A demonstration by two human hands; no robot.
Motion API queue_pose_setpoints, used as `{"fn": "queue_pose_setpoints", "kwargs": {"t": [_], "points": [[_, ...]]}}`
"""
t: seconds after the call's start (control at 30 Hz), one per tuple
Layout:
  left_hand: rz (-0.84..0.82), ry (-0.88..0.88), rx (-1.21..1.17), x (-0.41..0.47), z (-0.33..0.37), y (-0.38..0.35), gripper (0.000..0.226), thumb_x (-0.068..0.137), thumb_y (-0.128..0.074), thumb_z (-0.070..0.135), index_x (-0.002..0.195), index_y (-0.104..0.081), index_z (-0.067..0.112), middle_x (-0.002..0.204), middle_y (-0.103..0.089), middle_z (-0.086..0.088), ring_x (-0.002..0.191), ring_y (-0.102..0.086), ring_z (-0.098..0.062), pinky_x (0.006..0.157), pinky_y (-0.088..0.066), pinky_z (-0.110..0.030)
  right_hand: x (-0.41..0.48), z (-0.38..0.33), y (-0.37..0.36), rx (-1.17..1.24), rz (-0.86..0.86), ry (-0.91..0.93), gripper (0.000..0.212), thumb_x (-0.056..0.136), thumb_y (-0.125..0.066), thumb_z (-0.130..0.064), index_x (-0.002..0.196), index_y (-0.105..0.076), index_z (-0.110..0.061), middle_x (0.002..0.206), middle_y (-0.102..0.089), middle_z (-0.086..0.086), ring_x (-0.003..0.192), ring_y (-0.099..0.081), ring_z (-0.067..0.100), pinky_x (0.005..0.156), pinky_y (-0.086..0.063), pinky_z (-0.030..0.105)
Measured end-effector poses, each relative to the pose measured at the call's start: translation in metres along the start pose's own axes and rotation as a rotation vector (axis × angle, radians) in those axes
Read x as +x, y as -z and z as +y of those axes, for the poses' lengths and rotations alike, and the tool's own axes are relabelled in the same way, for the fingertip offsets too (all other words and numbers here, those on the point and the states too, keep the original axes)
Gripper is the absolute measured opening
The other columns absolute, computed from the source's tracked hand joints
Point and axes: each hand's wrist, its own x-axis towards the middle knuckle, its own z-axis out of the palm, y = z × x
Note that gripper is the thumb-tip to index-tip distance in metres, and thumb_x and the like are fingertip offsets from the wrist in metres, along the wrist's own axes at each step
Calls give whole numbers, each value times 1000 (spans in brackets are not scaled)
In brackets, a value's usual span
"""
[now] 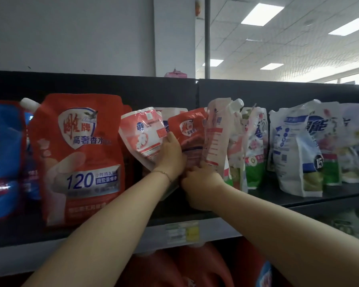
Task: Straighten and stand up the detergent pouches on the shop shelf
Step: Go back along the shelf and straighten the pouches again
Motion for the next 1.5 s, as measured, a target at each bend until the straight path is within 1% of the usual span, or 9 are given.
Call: {"fn": "queue_pose_setpoints", "kwargs": {"t": [0.17,0.3,0.37,0.63,0.9,1.03,1.17,1.3,1.5], "points": [[113,175,-371,14,7,-5,52,93,-62,17,131,-27,5,123,-57,-10,111,-60,-27,82,-48,-29,6,1,14,-17,-45,28,35,99,-46,-32,130,-53,-17,135,-52,4,125,-45,29,102,-36,41],[65,205,-242,25,6,-9,20,97,-58,23,112,-60,9,107,-65,-8,93,-59,-22,70,-39,-23,9,4,18,-96,-133,18,41,101,-43,-29,140,-42,-16,144,-41,7,132,-36,31,104,-34,44],[71,241,-192,27,7,-8,16,99,-51,20,95,-62,9,91,-60,-6,83,-55,-21,59,-34,-21,10,3,17,-136,-176,-3,46,102,-42,-31,144,-36,-15,147,-36,9,135,-30,34,107,-30,48],[116,156,-82,31,14,-2,23,102,-46,27,88,-54,10,89,-57,-6,84,-55,-22,71,-40,-30,20,7,-11,-258,-248,-56,53,100,-41,-38,148,-35,-17,154,-32,11,143,-19,38,114,-10,60],[186,141,-59,28,33,11,31,102,-44,32,101,-61,6,98,-66,-8,91,-63,-24,81,-54,-39,21,29,-17,-96,-215,-110,52,93,-48,-43,140,-46,-20,147,-42,5,140,-23,31,113,-10,54],[235,141,46,22,31,21,32,102,-43,36,98,-62,11,93,-66,-5,86,-63,-23,73,-51,-34,21,43,-21,34,-192,-136,46,89,-51,-41,132,-52,-24,140,-46,1,134,-30,26,112,-14,51],[278,73,87,15,35,25,31,102,-42,35,88,-57,12,83,-61,-1,80,-63,-21,72,-54,-35,21,49,-31,95,-117,-91,36,85,-55,-42,118,-59,-27,126,-56,-3,123,-38,23,108,-21,50],[370,92,-61,20,32,34,26,102,-42,33,95,-58,13,94,-67,-3,84,-65,-20,78,-56,-40,11,49,-36,154,107,1,44,87,-55,-46,123,-51,-21,126,-49,0,115,-44,24,101,-31,46],[332,-13,-105,16,42,43,28,101,-45,27,90,-64,9,93,-59,4,80,-61,-13,77,-56,-34,6,30,-16,587,387,-83,54,87,-49,-64,112,-54,-17,112,-55,2,100,-52,21,82,-43,32]]}}
